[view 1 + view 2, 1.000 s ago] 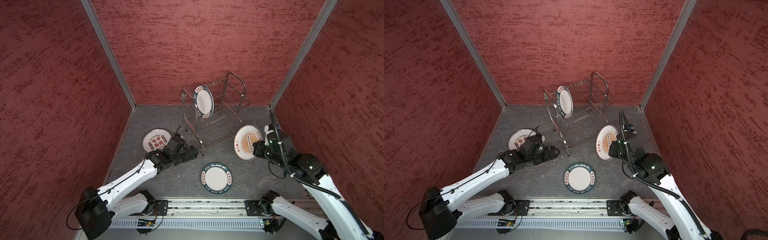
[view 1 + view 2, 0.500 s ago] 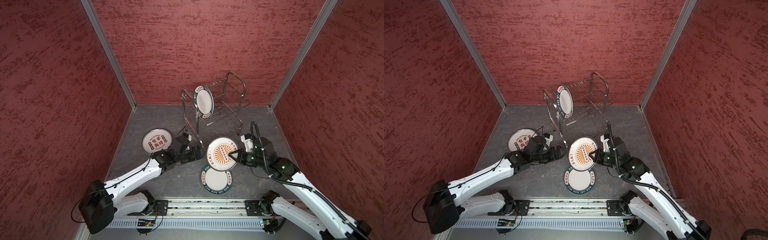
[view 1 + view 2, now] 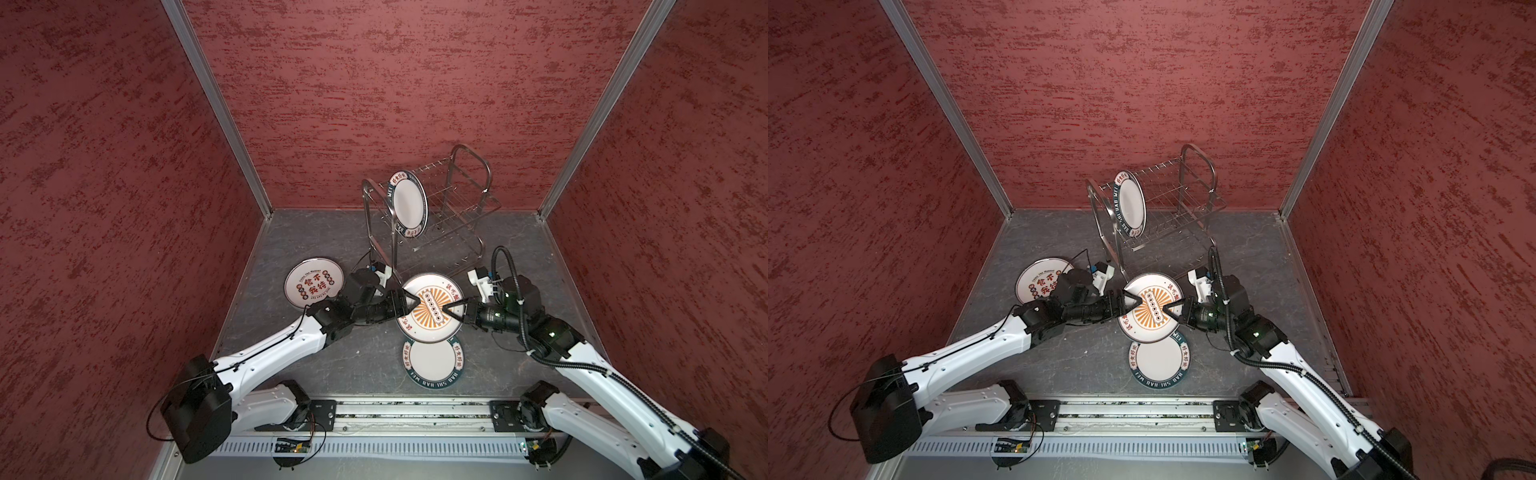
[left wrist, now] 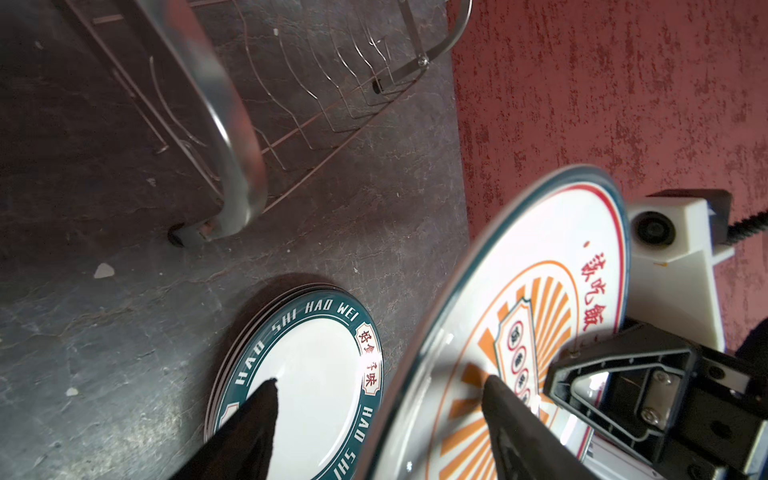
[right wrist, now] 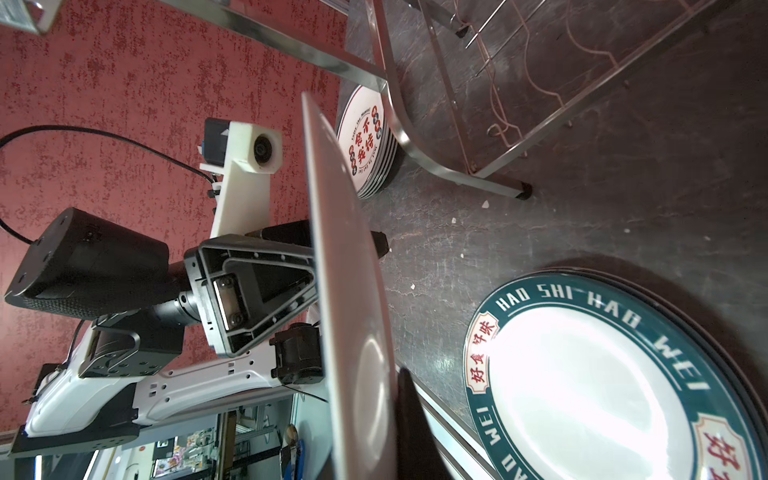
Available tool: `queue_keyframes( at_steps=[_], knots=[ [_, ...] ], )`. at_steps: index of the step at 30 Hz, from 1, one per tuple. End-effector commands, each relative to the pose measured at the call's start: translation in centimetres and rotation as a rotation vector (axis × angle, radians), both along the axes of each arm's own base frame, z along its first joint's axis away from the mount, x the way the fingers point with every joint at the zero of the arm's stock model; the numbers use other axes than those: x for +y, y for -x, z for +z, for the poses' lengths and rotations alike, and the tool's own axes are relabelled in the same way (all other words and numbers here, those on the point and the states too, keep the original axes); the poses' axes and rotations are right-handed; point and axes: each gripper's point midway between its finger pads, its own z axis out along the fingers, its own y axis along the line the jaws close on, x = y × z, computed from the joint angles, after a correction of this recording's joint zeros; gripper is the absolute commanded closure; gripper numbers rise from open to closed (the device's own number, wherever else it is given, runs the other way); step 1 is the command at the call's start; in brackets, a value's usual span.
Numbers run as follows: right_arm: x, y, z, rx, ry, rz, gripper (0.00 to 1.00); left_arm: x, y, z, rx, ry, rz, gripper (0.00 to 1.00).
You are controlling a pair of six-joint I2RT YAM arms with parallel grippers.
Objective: Unload the plates from the dish rack
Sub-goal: Place the plate among the plates.
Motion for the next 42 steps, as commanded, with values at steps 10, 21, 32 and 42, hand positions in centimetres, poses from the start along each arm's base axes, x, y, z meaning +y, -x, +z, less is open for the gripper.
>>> queue_keyframes(
  at_steps=[10,21,32,42],
  knots=[
    [1.2,-0.5,1.5,-0.055,-0.084,0.040,0.99,-1.9,2.3,1.6,-0.008,0.102,-0.133,0.66],
    [1.4,-0.9,1.3,-0.060,-0.064,0.049,0.66,-1.6,2.8,0.4,0.053,0.092,-0.144,0.94],
    [-2.7,-2.5,-1.4,-0.011,0.242,-0.127,0.45,0.9,4.5,-1.8,0.124,-0.013,-0.115,1.00],
    [-9.7,-4.1,-0.8,-0.009,0.604,-0.313,0.39,1.8,6.2,-3.9,0.156,-0.071,-0.111,1.00]
  ],
)
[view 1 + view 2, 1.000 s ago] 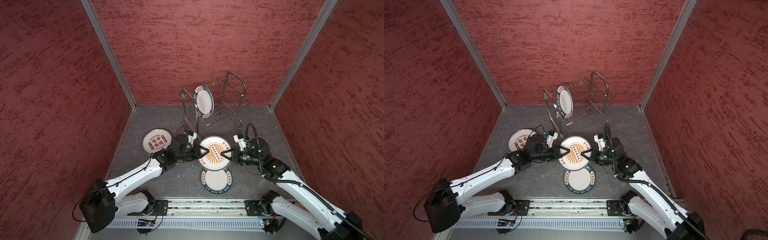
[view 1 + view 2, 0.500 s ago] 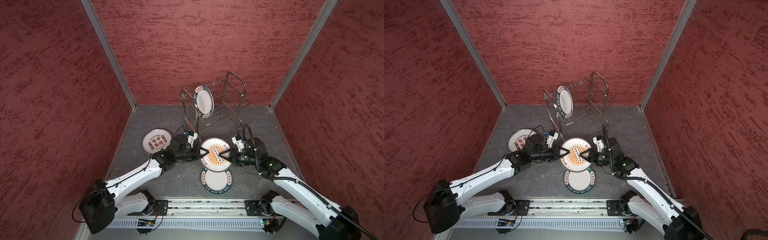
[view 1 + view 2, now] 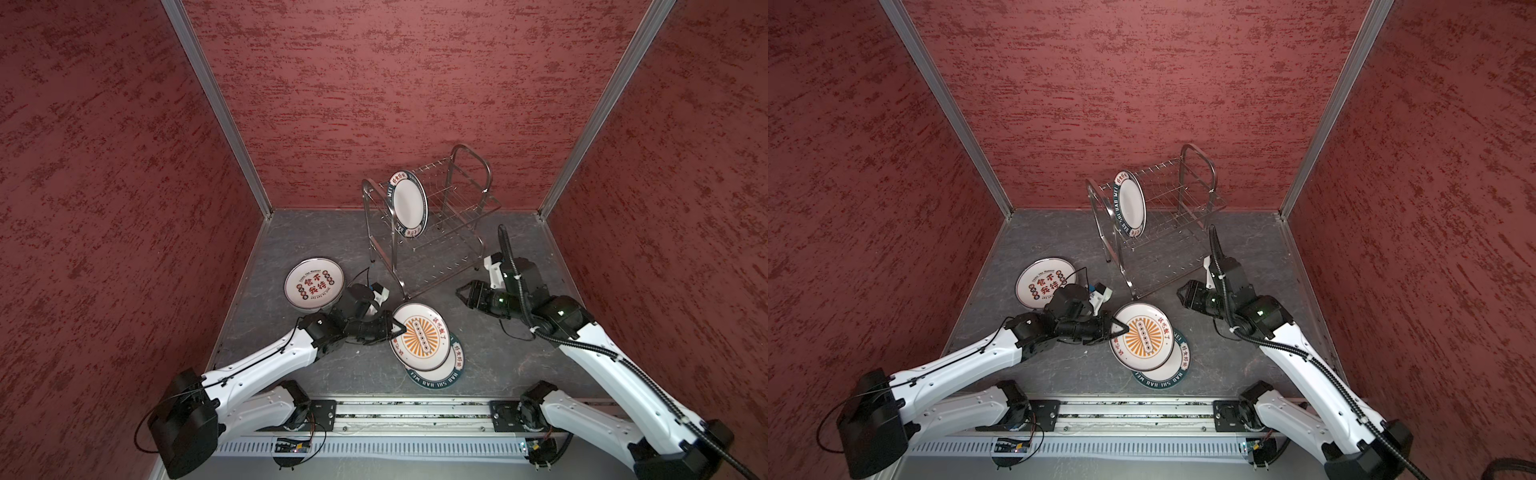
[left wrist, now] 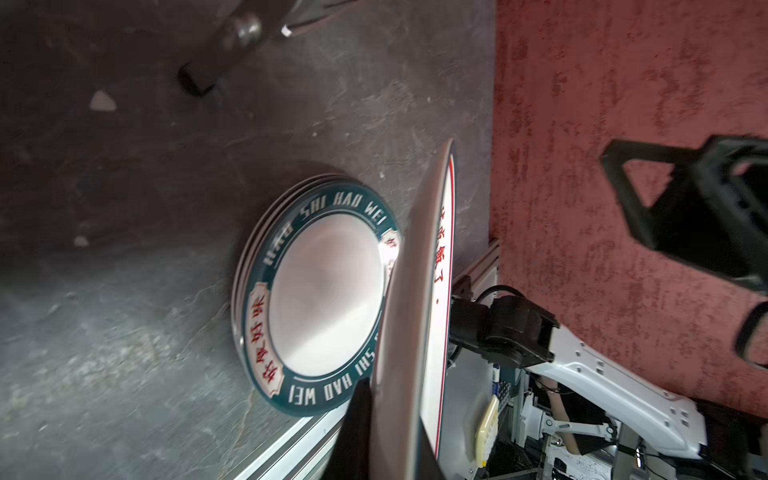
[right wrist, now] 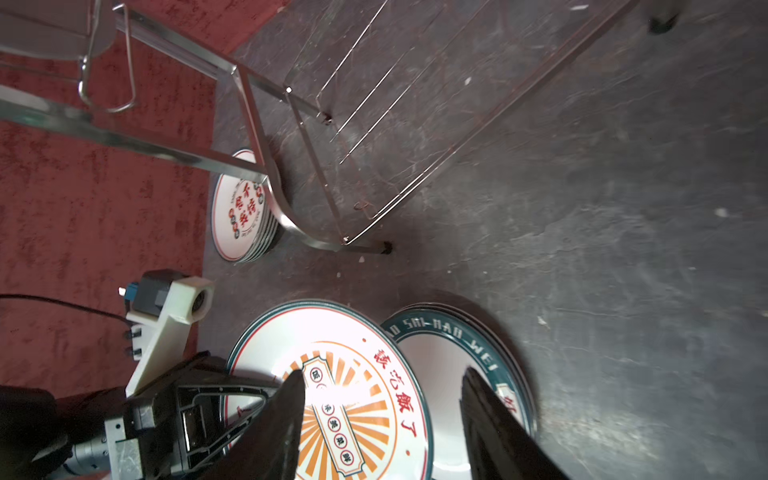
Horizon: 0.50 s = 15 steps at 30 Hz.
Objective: Unload the plates from the dish rack
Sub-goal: Place the plate among the plates.
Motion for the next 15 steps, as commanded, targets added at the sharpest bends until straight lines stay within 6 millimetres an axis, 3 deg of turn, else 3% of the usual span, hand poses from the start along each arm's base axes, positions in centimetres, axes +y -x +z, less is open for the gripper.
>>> queue_keyframes(
  at_steps=[1,15],
  knots=[
    [-3.0,0.3,-1.3,0.034,0.156,-0.052,0.39,-0.4,0.2,0.5,-0.031,0.000,-0.017,1.00],
    [-2.6,-0.1,-1.6,0.040,0.128,-0.035,0.38,-2.0,0.3,-2.1,0.010,-0.056,-0.047,1.00]
  ],
)
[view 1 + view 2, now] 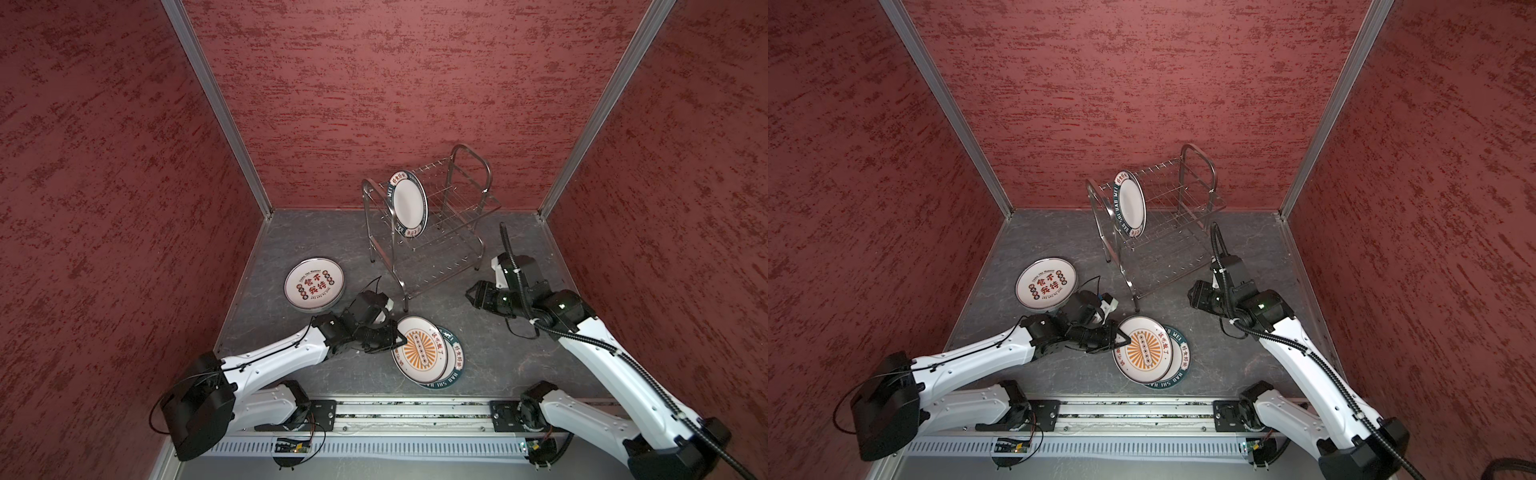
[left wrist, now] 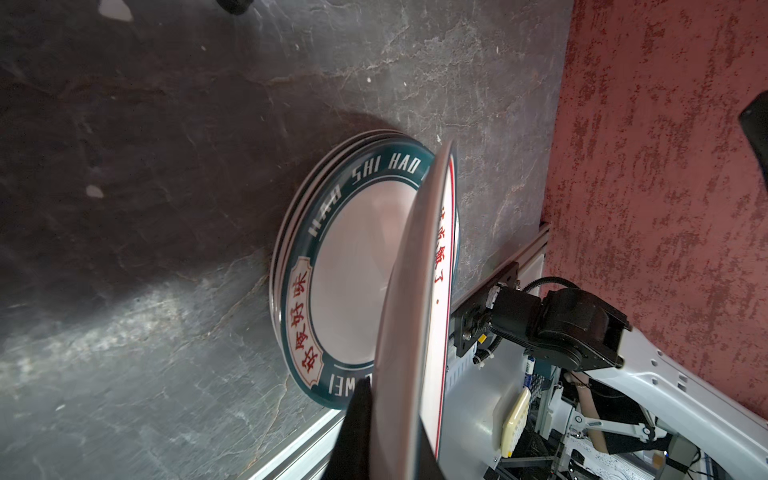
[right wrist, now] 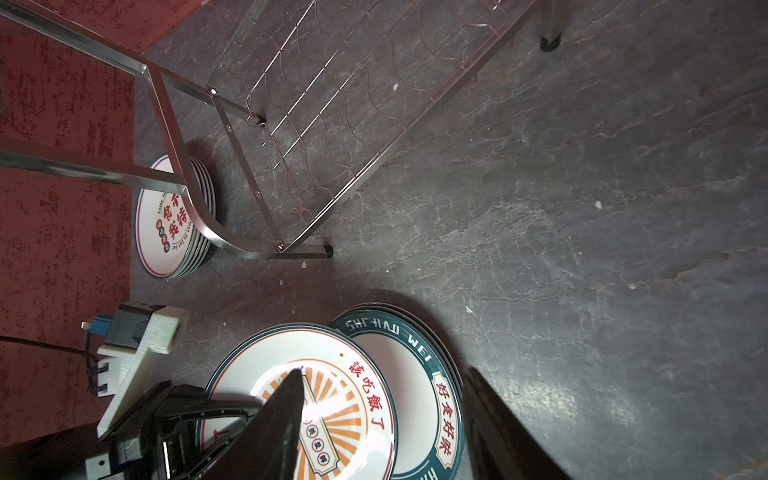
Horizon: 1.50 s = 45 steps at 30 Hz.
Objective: Unload the plates from the dish rack
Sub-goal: Place the plate among the plates.
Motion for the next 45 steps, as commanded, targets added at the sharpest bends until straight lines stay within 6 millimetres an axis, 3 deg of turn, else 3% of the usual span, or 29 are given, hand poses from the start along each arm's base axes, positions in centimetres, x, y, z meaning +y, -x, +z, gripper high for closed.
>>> queue_keyframes(
  at_steps=[1,9,14,20,28,38,45],
  knots=[
    [-0.4,-0.1,-0.1,-0.005,0.019,-0.002,0.38,-1.3,-0.6,1.3,-0.048,0.031,-0.017,1.00],
    [-0.3,-0.1,-0.2,-0.002,0.022,0.003,0.38,-1.7,-0.8,0.1,-0.032,-0.032,-0.024,0.94],
    [-0.3,-0.1,-0.3,0.000,0.020,0.007,0.37,-1.6,-1.0,-0.3,-0.024,-0.074,-0.019,0.79],
    [-0.2,-0.1,-0.3,0.002,0.023,0.014,0.37,-1.5,-1.1,-0.8,-0.019,-0.117,-0.018,0.72],
    [-0.8,-0.6,0.3,-0.015,0.064,0.001,0.36,-1.6,-0.9,-1.7,-0.011,-0.194,-0.029,0.49],
    [-0.6,-0.5,0.4,-0.019,0.058,0.010,0.36,-1.1,-1.1,-2.3,-0.009,-0.257,-0.016,0.41],
    [-0.6,-0.5,0.6,-0.026,0.054,0.009,0.35,-2.0,-1.0,-2.1,-0.020,-0.257,-0.050,0.39]
  ],
)
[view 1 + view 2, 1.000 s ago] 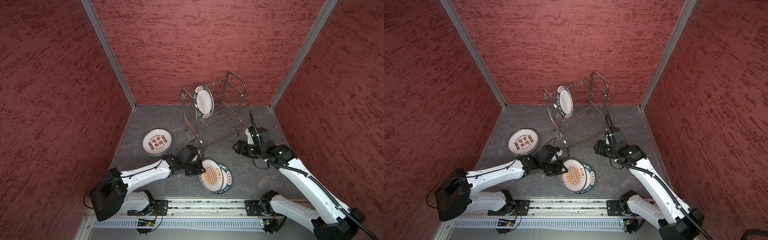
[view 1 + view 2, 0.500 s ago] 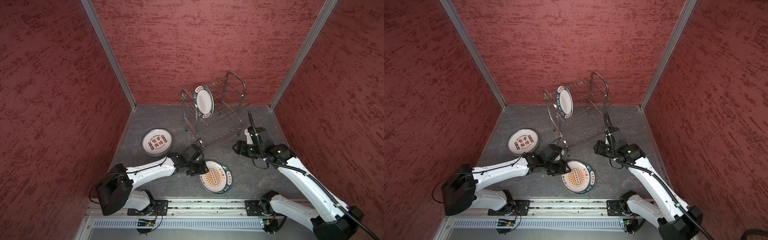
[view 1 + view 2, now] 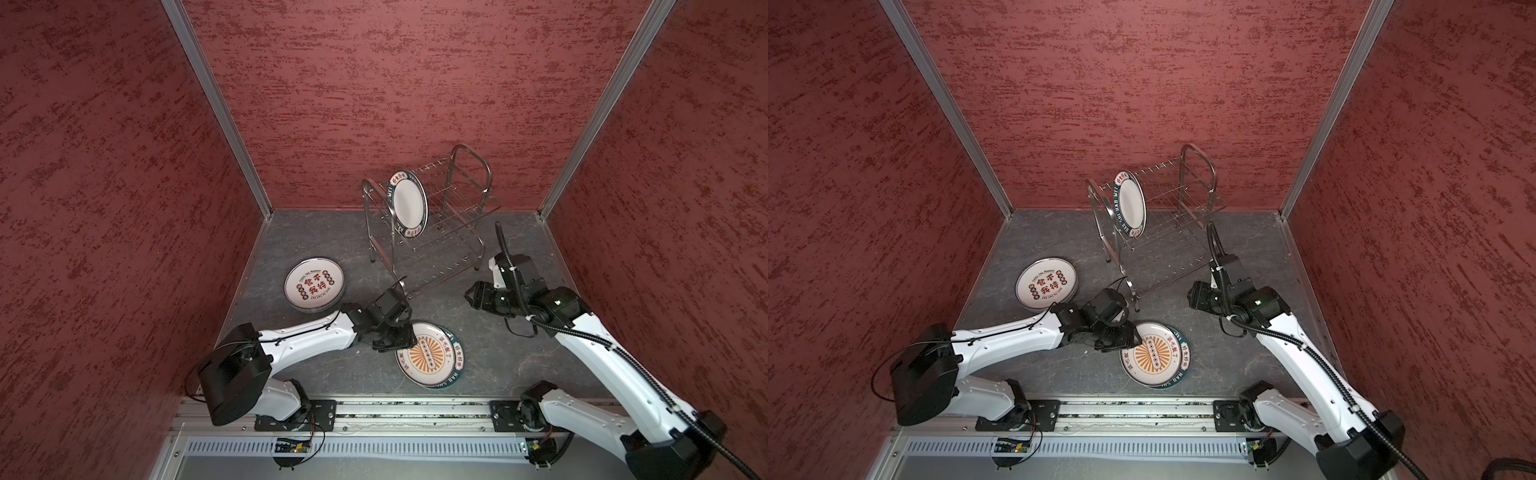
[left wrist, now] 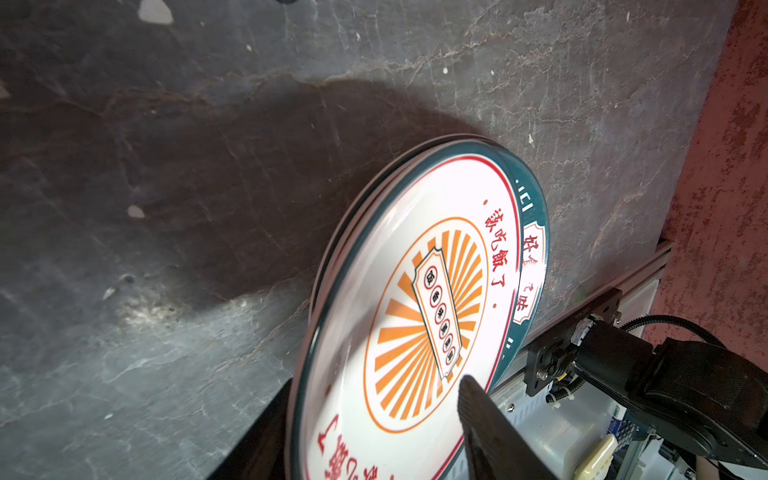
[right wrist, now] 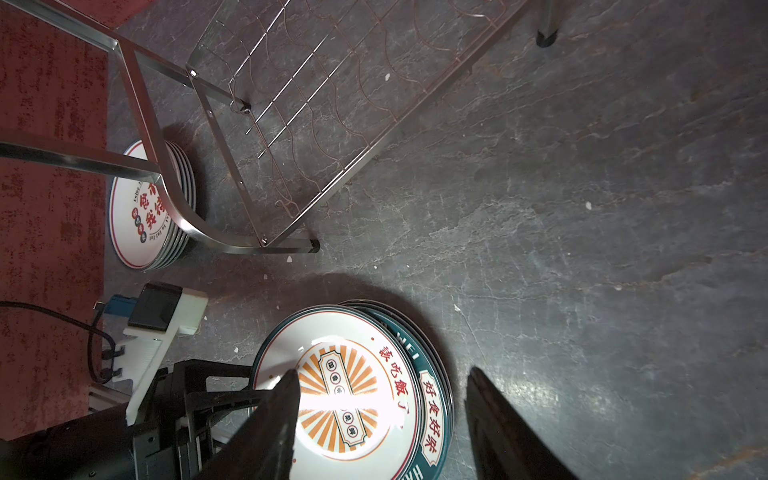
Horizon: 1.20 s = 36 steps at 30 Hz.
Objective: Unload the plates from the dish rack
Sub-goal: Place the plate among the plates, then pick up the plate from the dish rack.
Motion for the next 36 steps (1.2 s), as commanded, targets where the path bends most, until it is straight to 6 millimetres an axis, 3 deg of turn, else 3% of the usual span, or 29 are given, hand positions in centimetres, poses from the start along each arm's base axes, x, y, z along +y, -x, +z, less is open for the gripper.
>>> queue_keyframes(
  at_steps=[1,14,20,24,32,36],
  knots=[
    [-0.5,-0.3,1.3,-0.041,0.010,-0.016,0.35,-1.0,-0.3,0.7,-0.028,0.002,-0.032,0.38],
    [-0.7,-0.3,1.3,-0.042,0.020,-0.016,0.34,-1.0,-0.2,0.3,-0.031,-0.080,-0.053,0.27],
    [-0.8,-1.4,2.7,-0.082,0.040,-0.026,0.32,-1.0,-0.1,0.2,-0.046,-0.136,-0.064,0.06],
    [0.2,-2.8,6.2,-0.170,0.016,0.014,0.32,-0.3,-0.4,0.9,-0.072,-0.150,-0.038,0.01],
    [3.8,-6.5,17.8,-0.448,-0.059,0.171,0.31,3.5,-2.4,4.4,-0.187,-0.205,0.068,0.01],
    [6.2,-8.6,22.1,-0.541,-0.099,0.248,0.31,5.6,-3.4,5.9,-0.225,-0.210,0.139,0.00]
  ],
)
